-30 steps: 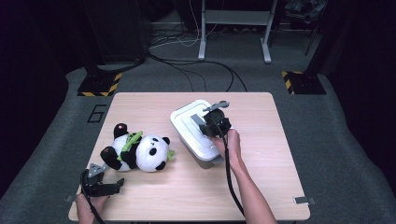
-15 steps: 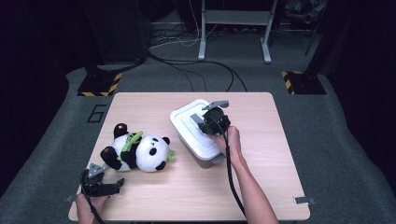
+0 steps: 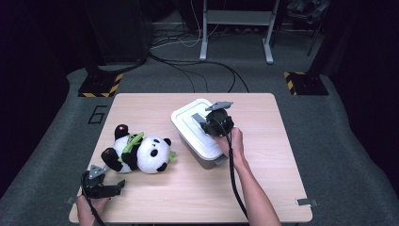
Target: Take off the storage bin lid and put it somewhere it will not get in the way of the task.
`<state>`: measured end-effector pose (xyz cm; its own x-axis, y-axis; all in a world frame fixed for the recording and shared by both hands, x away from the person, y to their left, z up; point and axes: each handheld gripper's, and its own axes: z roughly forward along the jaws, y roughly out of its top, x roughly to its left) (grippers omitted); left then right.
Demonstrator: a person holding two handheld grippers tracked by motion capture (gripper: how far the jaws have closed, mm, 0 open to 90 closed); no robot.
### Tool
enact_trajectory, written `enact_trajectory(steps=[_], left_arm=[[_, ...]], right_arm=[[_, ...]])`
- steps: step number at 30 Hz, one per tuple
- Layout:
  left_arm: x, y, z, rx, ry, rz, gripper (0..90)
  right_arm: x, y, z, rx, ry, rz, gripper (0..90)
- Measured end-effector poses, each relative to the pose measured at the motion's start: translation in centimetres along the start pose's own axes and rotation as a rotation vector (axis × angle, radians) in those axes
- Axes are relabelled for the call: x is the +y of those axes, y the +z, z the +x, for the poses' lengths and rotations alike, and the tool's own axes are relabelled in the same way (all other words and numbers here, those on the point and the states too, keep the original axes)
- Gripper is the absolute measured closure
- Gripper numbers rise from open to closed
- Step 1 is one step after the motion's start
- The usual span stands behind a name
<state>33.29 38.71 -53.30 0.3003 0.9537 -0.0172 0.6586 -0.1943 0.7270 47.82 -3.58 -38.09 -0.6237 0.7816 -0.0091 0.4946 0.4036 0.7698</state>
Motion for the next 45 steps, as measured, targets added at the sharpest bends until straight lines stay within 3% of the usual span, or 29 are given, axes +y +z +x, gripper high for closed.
enact_trajectory(steps=[10, 11, 17, 20, 36, 45], left_arm=[[0.0, 0.0, 0.0, 0.0, 0.0, 0.0, 0.2], [0.0, 0.0, 0.0, 0.0, 0.001, 0.0, 0.2], [0.0, 0.0, 0.0, 0.0, -0.001, 0.0, 0.2], [0.0, 0.0, 0.0, 0.0, 0.0, 0.0, 0.3], [0.0, 0.0, 0.0, 0.0, 0.0, 0.0, 0.3], [0.0, 0.0, 0.0, 0.0, 0.0, 0.0, 0.3]], right_arm=[[0.7, -1.7, 0.2, -0.013, -0.007, -0.029, 67.0], [0.7, -1.8, 0.0, -0.01, -0.028, -0.034, 67.0], [0.6, -2.5, -0.3, -0.021, 0.002, -0.042, 67.0], [0.4, -3.0, -0.8, -0.026, -0.008, -0.052, 67.0], [-1.0, -5.8, -3.5, -0.079, 0.043, -0.091, 67.0], [-2.4, -7.7, -5.5, -0.128, 0.094, -0.097, 67.0]])
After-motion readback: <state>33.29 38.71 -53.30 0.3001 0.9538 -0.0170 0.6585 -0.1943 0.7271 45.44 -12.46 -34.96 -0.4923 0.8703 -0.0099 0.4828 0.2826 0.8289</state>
